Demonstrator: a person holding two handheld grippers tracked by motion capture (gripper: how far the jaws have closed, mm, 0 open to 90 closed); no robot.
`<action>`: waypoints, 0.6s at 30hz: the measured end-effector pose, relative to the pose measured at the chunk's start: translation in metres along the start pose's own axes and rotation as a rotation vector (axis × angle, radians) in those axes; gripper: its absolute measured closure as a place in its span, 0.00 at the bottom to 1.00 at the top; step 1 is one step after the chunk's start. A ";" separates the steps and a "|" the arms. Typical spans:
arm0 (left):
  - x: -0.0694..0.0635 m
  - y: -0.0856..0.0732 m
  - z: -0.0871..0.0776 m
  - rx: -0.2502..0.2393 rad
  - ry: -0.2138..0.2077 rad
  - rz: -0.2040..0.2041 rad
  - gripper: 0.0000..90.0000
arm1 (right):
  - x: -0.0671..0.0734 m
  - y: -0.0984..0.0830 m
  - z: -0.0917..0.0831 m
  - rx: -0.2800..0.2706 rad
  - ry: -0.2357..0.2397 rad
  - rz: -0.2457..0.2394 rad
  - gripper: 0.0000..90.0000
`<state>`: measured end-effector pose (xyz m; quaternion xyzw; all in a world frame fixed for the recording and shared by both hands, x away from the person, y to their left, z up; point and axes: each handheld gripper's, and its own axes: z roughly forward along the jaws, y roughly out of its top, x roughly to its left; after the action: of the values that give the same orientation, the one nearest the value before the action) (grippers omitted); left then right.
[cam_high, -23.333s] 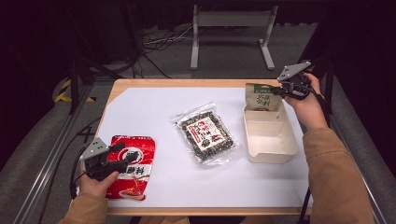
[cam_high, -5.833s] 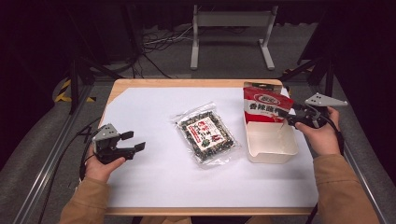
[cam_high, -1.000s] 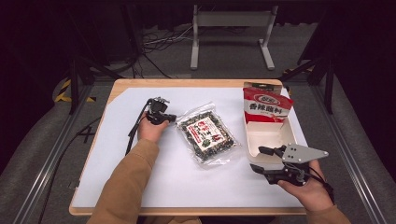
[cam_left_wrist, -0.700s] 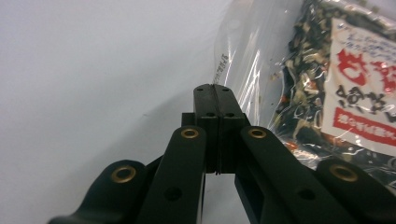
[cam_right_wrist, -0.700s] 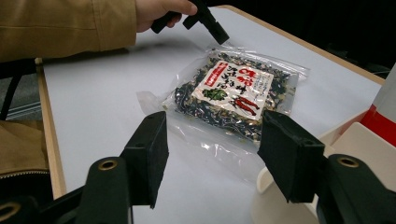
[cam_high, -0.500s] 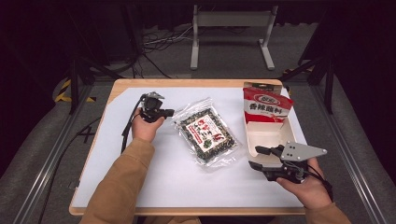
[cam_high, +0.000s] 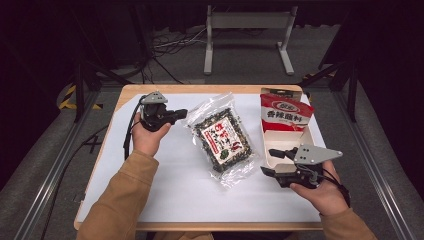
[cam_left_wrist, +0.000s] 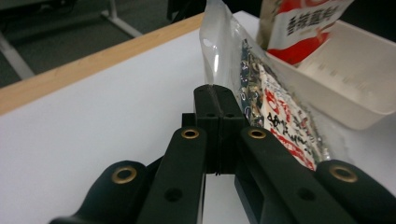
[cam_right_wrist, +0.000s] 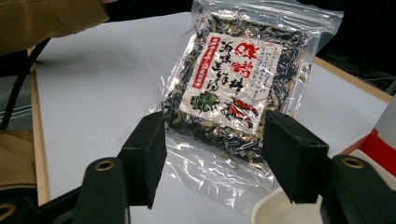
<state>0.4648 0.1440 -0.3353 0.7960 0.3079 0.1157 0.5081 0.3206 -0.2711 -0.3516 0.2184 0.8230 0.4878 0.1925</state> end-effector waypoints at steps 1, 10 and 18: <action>-0.003 0.002 -0.003 -0.008 -0.008 0.009 1.00 | -0.001 0.002 0.001 0.000 -0.003 -0.005 0.43; -0.048 0.028 -0.028 -0.084 -0.064 0.147 1.00 | -0.014 0.028 0.007 0.025 -0.003 -0.016 0.41; -0.076 0.036 -0.042 -0.123 -0.107 0.208 1.00 | -0.029 0.043 0.020 0.032 -0.017 -0.026 0.36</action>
<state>0.3976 0.1187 -0.2748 0.7961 0.1884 0.1439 0.5567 0.3624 -0.2547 -0.3196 0.2150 0.8318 0.4700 0.2025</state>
